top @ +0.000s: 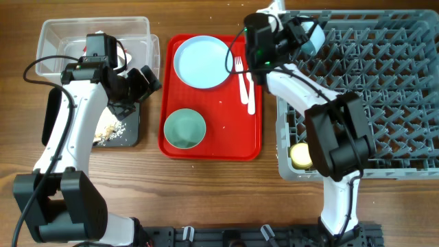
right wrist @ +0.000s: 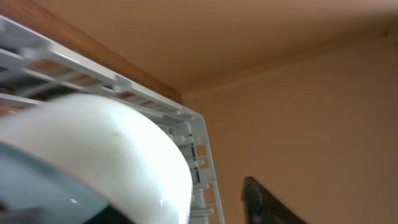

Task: Sort waste into correct bins and load items into the dishwasher rack
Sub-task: 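Grasp the mint-green bowl with the right gripper and place it in the rack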

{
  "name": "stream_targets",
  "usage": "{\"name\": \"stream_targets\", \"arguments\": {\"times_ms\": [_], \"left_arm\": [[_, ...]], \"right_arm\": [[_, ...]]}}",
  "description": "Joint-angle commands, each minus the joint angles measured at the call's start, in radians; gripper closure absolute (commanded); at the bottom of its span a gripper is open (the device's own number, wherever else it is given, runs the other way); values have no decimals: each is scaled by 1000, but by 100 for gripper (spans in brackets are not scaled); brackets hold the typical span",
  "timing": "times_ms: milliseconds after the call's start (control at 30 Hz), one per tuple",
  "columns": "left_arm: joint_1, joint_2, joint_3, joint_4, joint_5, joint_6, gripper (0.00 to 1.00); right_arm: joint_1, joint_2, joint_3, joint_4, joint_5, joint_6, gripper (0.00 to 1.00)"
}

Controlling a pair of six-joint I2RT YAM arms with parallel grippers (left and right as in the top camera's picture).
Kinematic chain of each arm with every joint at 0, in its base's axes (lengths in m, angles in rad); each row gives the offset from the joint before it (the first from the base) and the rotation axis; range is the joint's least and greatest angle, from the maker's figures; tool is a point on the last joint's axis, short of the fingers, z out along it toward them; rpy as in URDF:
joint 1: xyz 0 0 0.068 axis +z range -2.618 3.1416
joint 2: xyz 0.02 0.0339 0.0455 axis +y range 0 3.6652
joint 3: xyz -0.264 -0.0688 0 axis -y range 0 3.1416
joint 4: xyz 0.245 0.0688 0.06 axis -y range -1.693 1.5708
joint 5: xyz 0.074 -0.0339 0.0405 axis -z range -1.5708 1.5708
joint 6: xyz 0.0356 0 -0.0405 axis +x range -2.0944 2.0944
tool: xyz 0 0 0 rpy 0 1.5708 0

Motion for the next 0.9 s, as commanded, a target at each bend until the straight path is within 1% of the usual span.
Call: {"name": "stream_targets", "arguments": {"times_ms": [0,33,100,200,233,300,333,367,400,433,467,500,533,567,633,700,733,800,867], "left_arm": [[5,-12,10,0,8,1,0],[5,-12,10,0,8,1,0],[5,-12,10,0,8,1,0],[5,-12,10,0,8,1,0],[5,-12,10,0,8,1,0],[5,-12,10,0,8,1,0],[5,-12,10,0,8,1,0],[5,-12,10,0,8,1,0],[5,-12,10,0,8,1,0],[5,-12,10,0,8,1,0],[5,-12,10,0,8,1,0],[5,-12,10,0,8,1,0],[5,-12,10,0,8,1,0],[5,-12,10,0,8,1,0],[5,-12,10,0,8,1,0],[5,-12,10,0,8,1,0],[5,-12,10,0,8,1,0],[5,-12,10,0,8,1,0],[5,-12,10,0,8,2,0]], "right_arm": [[45,15,3,-1,-42,-35,24],[55,15,3,-2,-56,-44,20],[83,10,3,-2,-109,-48,15],[111,-22,3,-2,-187,-26,14],[117,-43,3,-18,-217,19,13],[122,-105,3,-114,-298,149,13],[122,-165,3,-242,-406,288,12],[122,-233,3,-393,-578,434,10],[121,-306,3,-535,-809,589,6],[121,-388,3,-678,-1183,745,6],[122,-437,3,-763,-1461,859,2],[122,-450,3,-811,-1614,976,3],[123,-447,1,-859,-1695,1077,4],[129,-434,-28,-890,-1703,1167,14],[146,-417,-92,-870,-1701,1278,18],[190,-377,-172,-801,-1695,1403,27],[219,-351,-197,-772,-1667,1462,35],[260,-311,-211,-756,-1598,1533,41],[295,-251,-211,-756,-1549,1558,46]]}}
